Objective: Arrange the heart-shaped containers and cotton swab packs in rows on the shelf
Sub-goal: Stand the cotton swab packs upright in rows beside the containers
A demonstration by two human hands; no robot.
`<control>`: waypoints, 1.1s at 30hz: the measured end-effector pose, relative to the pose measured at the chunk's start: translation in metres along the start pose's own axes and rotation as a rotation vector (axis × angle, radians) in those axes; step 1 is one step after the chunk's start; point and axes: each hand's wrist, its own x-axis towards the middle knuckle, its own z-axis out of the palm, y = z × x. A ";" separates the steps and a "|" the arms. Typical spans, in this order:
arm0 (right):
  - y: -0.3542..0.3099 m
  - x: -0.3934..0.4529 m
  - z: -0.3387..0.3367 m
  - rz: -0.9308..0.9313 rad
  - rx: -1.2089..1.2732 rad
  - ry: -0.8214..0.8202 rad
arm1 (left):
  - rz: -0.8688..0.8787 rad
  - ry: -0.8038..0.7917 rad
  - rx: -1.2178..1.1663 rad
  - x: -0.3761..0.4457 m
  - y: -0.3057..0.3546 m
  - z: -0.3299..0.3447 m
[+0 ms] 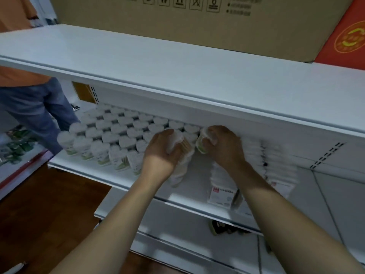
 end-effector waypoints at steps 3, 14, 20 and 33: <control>-0.003 -0.001 0.009 0.014 -0.130 0.024 | 0.025 -0.090 0.008 0.016 -0.011 -0.007; 0.003 0.008 0.039 0.080 -0.410 -0.139 | 0.054 -0.199 0.013 0.036 -0.027 -0.010; 0.006 0.009 0.037 0.028 -0.444 -0.161 | 0.072 -0.194 0.011 0.041 -0.022 -0.005; 0.015 0.018 0.029 -0.028 -0.404 -0.214 | 0.077 -0.195 -0.068 0.046 -0.020 0.010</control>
